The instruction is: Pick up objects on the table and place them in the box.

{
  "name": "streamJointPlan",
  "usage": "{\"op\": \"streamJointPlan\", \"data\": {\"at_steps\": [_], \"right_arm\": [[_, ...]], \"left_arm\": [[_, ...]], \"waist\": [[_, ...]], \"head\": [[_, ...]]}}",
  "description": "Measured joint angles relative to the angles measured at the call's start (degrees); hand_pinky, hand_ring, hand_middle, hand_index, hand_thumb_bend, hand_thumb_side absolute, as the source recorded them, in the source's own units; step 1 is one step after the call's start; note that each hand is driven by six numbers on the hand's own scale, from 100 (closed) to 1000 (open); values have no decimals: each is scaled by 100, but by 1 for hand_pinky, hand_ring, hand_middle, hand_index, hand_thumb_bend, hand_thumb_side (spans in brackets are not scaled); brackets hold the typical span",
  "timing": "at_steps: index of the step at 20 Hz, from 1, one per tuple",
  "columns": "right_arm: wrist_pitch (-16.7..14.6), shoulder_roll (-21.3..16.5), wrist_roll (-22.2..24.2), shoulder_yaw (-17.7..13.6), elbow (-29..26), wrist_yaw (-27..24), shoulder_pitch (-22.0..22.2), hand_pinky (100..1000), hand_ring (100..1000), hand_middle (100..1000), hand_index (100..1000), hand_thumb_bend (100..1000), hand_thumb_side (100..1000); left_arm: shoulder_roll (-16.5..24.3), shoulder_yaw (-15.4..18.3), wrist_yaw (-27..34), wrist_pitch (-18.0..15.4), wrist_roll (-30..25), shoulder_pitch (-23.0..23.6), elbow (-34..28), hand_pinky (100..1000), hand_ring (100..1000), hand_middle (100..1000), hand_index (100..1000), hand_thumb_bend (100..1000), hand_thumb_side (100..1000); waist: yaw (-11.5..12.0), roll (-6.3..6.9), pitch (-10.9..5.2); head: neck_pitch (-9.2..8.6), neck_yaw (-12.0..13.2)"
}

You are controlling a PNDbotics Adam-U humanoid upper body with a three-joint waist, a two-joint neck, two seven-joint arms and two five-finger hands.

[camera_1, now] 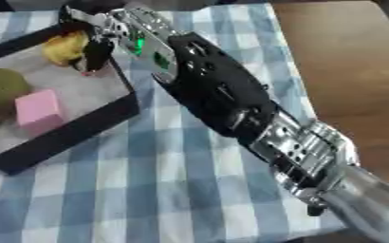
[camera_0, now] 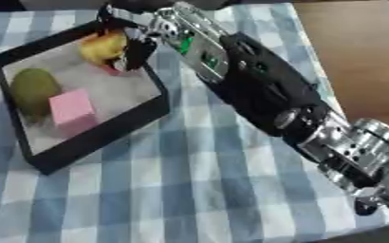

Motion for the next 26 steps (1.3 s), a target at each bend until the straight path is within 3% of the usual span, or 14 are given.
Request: {"op": "streamJointPlan", "data": {"at_steps": [1, 4, 5, 8, 16, 22, 26], "right_arm": [[-26, 17, -11, -2, 45, 28, 15, 798, 651, 550, 676, 288, 100], [-93, 27, -51, -14, 126, 90, 46, 821, 739, 651, 771, 519, 110], [-109, 27, -66, -17, 132, 108, 46, 840, 768, 691, 809, 580, 157], [-178, 25, -113, -33, 112, 187, 46, 889, 838, 774, 887, 661, 228], [-219, -80, -268, -159, -393, 249, 48, 901, 850, 792, 906, 721, 267], [51, -331, -247, -282, -1025, -35, 105, 891, 838, 788, 903, 712, 267], [307, -570, -361, -422, -1544, -481, 159, 879, 818, 772, 888, 684, 278]], "left_arm": [[0, -1, -1, 0, -2, -1, 0, 816, 828, 740, 899, 297, 887], [-1, -1, -2, 3, -5, -1, 0, 816, 828, 740, 899, 297, 888], [-1, -1, -2, 4, -6, -1, 0, 816, 828, 740, 899, 297, 888], [-2, -1, -2, 5, -7, -1, 0, 816, 828, 740, 899, 298, 888], [-4, 1, -2, -1, 1, 6, 1, 816, 828, 740, 900, 300, 886], [-4, 4, -2, -13, 18, 48, 15, 816, 829, 740, 900, 301, 885], [-4, 7, -2, -17, 34, 55, 31, 816, 829, 739, 899, 302, 885]], "waist": [[2, 0, 0], [15, 0, 0], [15, 0, 0], [15, 0, 0], [-8, 0, 0], [-35, 0, 0], [-55, 0, 0]], "head": [[0, 0], [0, 0], [0, 0], [0, 4], [0, 49], [0, 99], [0, 111]]}}
